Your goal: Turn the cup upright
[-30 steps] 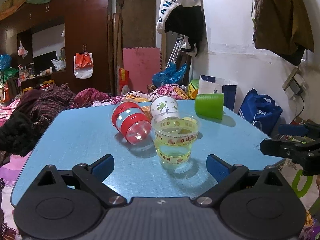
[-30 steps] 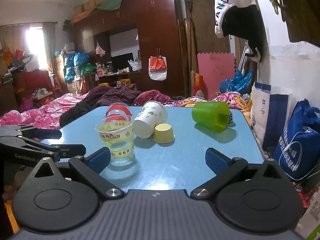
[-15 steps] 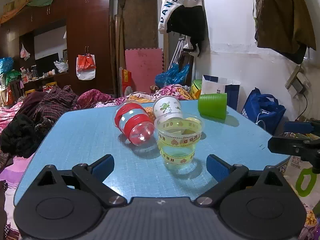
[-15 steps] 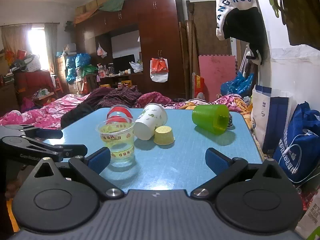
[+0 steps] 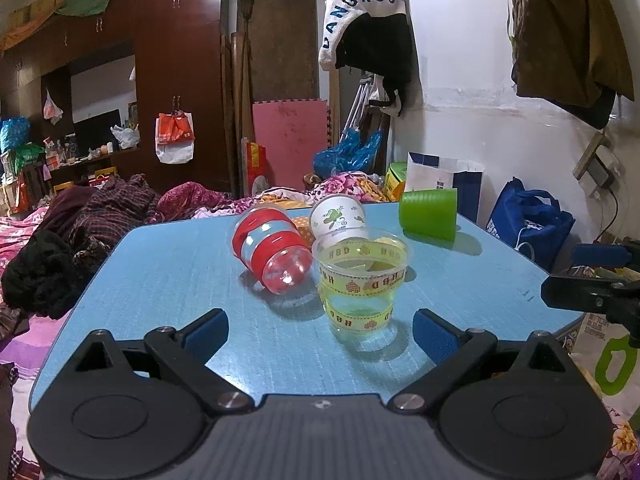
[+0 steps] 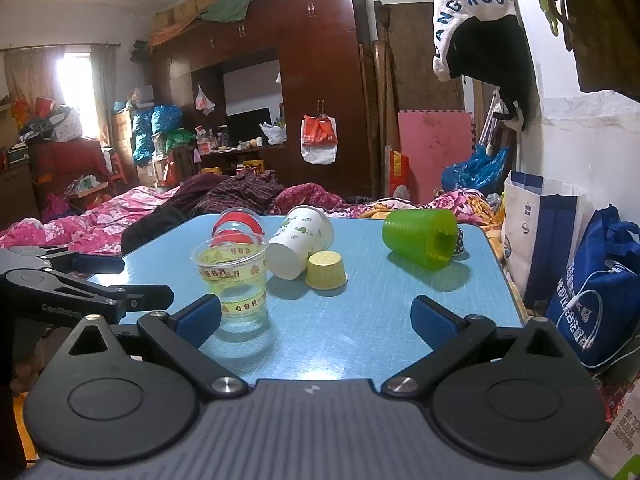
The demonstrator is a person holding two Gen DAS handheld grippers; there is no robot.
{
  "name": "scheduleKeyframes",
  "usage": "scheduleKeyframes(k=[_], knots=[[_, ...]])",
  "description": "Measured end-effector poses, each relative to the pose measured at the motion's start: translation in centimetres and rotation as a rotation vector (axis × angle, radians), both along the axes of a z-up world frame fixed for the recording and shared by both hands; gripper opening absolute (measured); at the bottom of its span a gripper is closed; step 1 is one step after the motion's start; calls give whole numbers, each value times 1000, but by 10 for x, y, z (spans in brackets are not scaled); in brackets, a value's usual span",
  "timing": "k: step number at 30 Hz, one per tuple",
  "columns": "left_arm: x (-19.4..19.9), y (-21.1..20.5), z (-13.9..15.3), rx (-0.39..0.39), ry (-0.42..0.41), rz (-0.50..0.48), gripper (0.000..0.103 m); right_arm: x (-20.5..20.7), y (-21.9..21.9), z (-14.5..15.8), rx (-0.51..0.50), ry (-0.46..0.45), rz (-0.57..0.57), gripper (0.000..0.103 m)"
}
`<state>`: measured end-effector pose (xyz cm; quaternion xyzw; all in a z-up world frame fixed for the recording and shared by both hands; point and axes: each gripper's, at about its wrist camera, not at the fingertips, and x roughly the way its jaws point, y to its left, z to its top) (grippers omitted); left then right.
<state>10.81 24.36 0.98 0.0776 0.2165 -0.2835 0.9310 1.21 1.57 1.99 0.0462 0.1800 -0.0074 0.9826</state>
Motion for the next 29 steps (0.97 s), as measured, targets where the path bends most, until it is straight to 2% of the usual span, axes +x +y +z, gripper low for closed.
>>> scheduleKeyframes(k=[20, 29], knots=[[0, -1, 0, 8, -15, 9, 100, -1, -1, 1, -1, 3, 5, 102], [-5, -2, 2, 15, -58, 24, 100, 0, -2, 1, -2, 8, 10, 102]])
